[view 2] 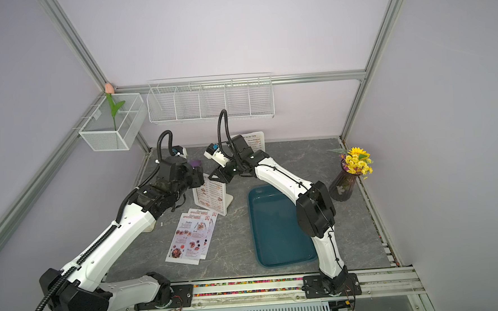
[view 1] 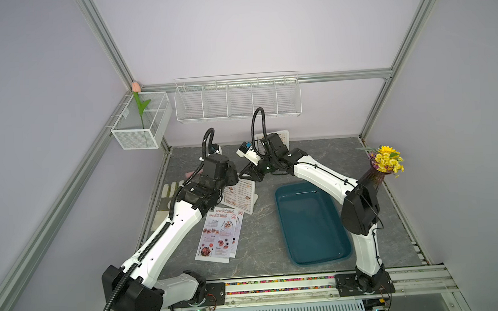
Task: Replace the menus in the menu holders
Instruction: Adjust the menu holder at the center of the board.
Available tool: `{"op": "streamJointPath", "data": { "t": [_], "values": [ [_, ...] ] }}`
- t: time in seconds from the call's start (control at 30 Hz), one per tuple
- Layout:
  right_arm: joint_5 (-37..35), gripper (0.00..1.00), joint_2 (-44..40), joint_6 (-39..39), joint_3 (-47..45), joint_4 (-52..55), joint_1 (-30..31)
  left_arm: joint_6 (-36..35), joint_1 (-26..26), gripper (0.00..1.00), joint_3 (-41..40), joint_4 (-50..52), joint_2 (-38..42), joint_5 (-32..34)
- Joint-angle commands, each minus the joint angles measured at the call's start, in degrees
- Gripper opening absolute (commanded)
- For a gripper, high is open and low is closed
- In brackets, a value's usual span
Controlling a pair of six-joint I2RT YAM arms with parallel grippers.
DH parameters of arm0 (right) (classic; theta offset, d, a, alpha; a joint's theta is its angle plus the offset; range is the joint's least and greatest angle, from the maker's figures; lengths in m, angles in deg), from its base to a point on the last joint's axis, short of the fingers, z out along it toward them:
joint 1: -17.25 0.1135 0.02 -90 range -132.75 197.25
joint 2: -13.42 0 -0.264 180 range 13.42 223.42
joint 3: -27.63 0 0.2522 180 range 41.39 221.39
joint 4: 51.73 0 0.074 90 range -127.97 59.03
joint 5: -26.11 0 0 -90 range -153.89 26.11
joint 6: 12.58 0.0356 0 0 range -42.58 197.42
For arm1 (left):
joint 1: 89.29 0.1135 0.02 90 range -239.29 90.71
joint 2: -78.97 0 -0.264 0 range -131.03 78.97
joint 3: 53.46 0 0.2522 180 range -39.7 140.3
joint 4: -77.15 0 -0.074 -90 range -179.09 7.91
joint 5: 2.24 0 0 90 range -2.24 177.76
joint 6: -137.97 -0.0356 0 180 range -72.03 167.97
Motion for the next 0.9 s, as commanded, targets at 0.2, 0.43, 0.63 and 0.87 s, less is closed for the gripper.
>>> {"op": "streamJointPath", "data": {
  "t": [0.2,0.43,0.63,0.87],
  "values": [
    [3.7,0.59,-4.7,-2.4,-1.3,2.5,-3.8,0.6,-3.0,0.64,-3.3,6.5,2.2,-3.6],
    [2.1,0.71,-15.1,1.6,-8.1,0.0,-8.8,4.6,-7.7,0.62,-11.4,4.8,0.9,-8.2],
    [-10.2,0.71,-20.3,5.8,-12.6,0.6,-11.8,7.4,-8.2,0.53,-14.8,-3.0,-5.7,-13.6],
    [-14.7,0.71,-24.4,9.5,-18.2,-2.0,-13.8,9.0,-8.1,0.49,-14.1,-7.6,-13.8,-5.2]
  ]
}}
